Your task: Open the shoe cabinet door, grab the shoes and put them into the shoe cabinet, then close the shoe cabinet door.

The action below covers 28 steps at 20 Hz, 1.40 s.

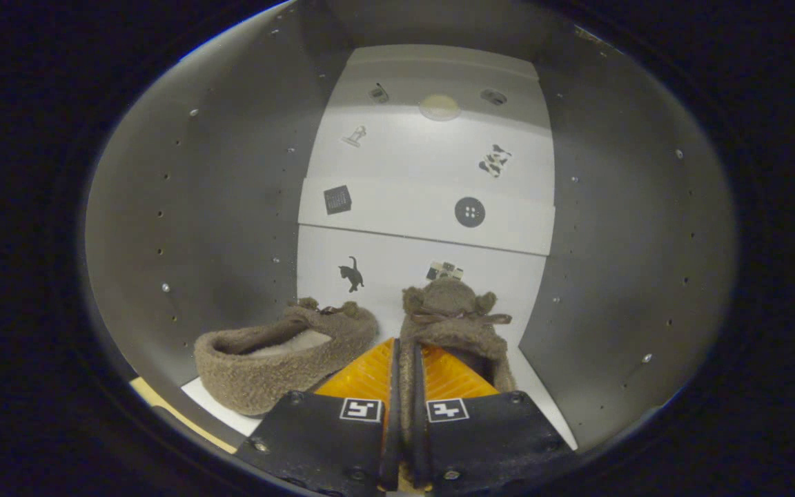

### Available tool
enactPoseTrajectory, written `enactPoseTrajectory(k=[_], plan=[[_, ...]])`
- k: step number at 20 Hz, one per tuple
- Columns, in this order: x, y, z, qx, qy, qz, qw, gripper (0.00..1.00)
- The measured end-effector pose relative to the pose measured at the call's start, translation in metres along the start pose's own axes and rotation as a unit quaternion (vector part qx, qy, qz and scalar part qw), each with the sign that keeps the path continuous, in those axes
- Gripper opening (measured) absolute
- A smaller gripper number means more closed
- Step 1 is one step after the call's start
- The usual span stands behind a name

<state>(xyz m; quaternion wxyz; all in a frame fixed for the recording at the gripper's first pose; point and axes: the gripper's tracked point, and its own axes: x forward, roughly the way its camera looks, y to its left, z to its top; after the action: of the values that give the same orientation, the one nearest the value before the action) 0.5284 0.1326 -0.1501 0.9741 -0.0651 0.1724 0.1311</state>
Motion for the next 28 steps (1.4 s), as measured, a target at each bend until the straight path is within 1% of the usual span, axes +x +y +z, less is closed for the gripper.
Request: enactPoseTrajectory(k=[3,5,6,7,9,11,14,17,18,21,24,25,28], plan=[[-0.001,0.005,0.001,0.022,0.002,-0.007,1.000,0.16],[-0.007,0.010,0.004,0.039,0.002,-0.005,0.999,0.26],[-0.012,0.015,0.004,0.048,0.004,-0.003,0.999,0.34],[-0.016,0.016,0.005,0.054,0.003,-0.006,0.999,0.42],[-0.031,0.010,0.012,0.059,-0.013,-0.030,0.998,0.54],[-0.050,0.008,0.023,0.057,-0.030,-0.039,0.997,0.66],[-0.087,0.012,0.036,0.046,-0.049,-0.033,0.997,0.81],[-0.136,0.015,0.047,0.038,-0.066,-0.033,0.996,0.96],[-0.156,0.021,0.051,0.040,-0.071,-0.024,0.996,1.00],[-0.226,0.035,0.065,0.048,-0.095,0.008,0.994,1.00],[-0.307,0.043,0.075,0.048,-0.125,0.023,0.991,1.00],[-0.335,0.047,0.080,0.034,-0.135,0.030,0.990,1.00],[-0.415,0.041,0.079,-0.028,-0.138,0.009,0.990,1.00]])
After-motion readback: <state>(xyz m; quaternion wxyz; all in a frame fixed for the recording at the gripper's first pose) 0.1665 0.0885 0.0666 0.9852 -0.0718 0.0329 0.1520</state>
